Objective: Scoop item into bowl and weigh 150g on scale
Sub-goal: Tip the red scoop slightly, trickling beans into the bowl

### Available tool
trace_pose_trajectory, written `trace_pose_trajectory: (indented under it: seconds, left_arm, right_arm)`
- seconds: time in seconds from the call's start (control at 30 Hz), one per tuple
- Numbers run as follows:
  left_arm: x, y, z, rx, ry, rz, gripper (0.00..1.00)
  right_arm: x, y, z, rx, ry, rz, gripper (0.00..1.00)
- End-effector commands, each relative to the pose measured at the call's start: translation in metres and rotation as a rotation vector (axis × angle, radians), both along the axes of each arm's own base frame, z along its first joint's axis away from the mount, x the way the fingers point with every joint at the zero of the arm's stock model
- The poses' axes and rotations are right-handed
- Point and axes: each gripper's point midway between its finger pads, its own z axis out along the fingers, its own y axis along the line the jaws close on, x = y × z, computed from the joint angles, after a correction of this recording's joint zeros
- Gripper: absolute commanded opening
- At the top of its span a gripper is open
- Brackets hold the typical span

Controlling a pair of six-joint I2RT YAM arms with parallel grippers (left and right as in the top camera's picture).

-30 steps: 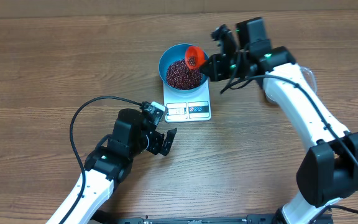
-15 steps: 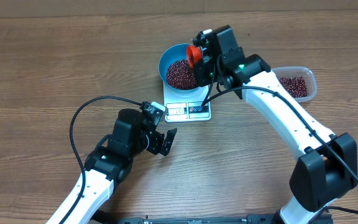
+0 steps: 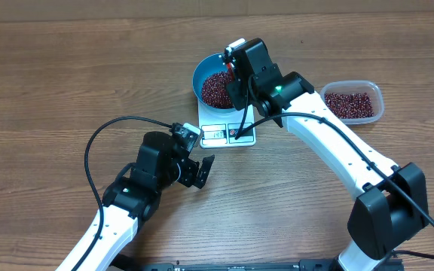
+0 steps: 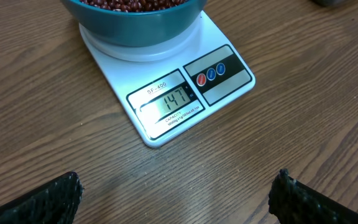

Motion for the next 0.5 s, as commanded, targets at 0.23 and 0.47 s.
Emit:
trace_pose_trajectory:
  seconds: [0.23,0.47]
  left_arm:
    - [-0.0004,-0.0041,0.0012,-0.014,0.004,-0.009,0.99]
    - [-0.0004,-0.004,0.0012,-0.013,0.004,-0.009,0.99]
  right_arm:
    - [0.0044,0.0009,0.0303,0.001,-0.08,0.014,0.04]
    - [0.0043,0.001,0.0303,0.002,-0.079,0.014,0.04]
